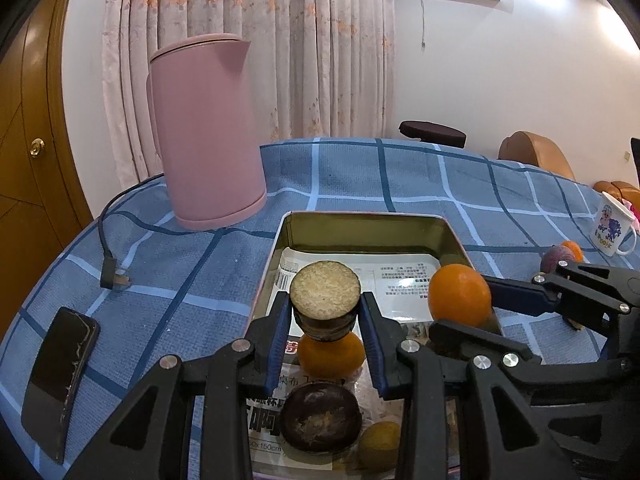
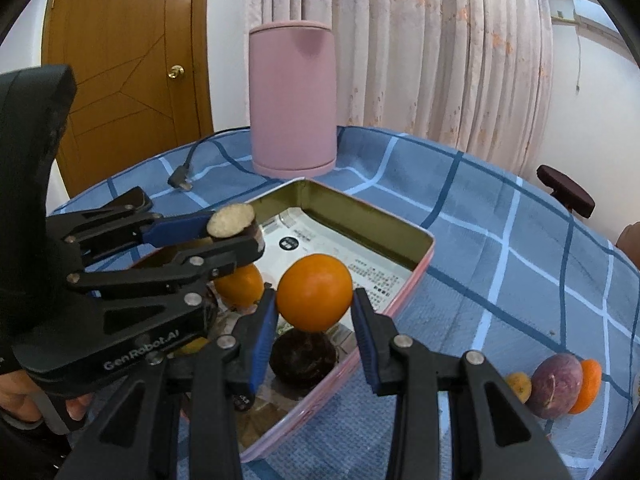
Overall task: Organize fruits
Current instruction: 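Open the left tool over the tin while the right tool releases the orange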
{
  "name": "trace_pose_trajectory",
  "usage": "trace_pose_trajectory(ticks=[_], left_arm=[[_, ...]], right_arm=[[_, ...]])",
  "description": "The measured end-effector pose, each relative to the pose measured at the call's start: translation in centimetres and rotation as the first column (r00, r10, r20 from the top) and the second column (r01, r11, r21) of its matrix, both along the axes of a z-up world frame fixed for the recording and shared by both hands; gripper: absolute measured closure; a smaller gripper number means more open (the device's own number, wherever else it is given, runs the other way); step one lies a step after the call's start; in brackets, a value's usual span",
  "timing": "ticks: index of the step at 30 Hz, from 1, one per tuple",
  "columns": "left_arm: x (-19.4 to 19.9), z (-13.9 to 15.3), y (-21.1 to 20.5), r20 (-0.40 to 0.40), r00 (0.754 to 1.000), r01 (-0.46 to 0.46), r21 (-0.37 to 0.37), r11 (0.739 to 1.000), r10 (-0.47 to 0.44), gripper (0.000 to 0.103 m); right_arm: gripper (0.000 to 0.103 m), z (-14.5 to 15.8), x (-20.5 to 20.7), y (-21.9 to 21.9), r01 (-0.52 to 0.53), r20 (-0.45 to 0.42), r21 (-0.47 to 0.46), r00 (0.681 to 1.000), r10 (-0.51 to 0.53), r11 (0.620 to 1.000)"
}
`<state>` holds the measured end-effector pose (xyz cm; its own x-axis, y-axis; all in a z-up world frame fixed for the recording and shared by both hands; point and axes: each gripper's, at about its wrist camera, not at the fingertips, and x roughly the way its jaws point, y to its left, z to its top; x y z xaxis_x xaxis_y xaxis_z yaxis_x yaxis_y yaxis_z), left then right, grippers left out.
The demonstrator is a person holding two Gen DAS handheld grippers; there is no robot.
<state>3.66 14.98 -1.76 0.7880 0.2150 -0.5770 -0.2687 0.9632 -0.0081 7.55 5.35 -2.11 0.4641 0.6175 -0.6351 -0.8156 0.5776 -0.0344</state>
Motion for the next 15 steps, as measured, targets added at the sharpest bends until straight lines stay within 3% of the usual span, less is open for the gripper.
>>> trace_pose_trajectory(ticks=[5, 7, 10, 11, 12, 15], left_arm=[[-0.2, -0.1, 0.1, -0.007, 1.0, -0.009, -0.008, 1.0, 0.009, 0.066], [-0.4, 0.0, 0.1, -0.007, 1.0, -0.008, -0.02, 1.0, 0.008, 0.065], [-0.7, 0.4, 0.1, 0.0, 1.0, -0.014, -0.017, 1.0, 0.014, 0.048], [-0.9, 0.6, -0.1, 0.006, 1.0, -0.015, -0.013, 1.0, 0.015, 0.038], [-1.1, 0.8, -0.4, 0.013, 1.0, -0.014, -0.008, 1.0, 0.014, 0.035], [-1.4, 1.4, -1.5, 0.025, 1.0, 0.01, 0.008, 1.0, -0.01, 0.035]], right_arm=[[0.058, -0.1, 0.1, 0.0, -0.015, -0.022, 0.021, 1.0, 0.015, 1.0], [0.044, 0.2, 0.2, -0.4, -0.005, -0.014, 0.038, 1.0, 0.005, 0.999], [0.023, 0.8, 0.1, -1.6, 0.021, -0.002, 0.071, 1.0, -0.021, 0.997], [0.023, 1.1, -0.1, -2.2, 0.025, 0.002, 0.083, 1.0, -0.025, 0.996], [0.023, 1.4, -0.3, -3.0, 0.03, 0.011, 0.089, 0.999, -0.031, 0.996], [0.022, 1.9, -0.7, -5.2, 0.064, 0.048, 0.083, 0.997, -0.068, 0.994]])
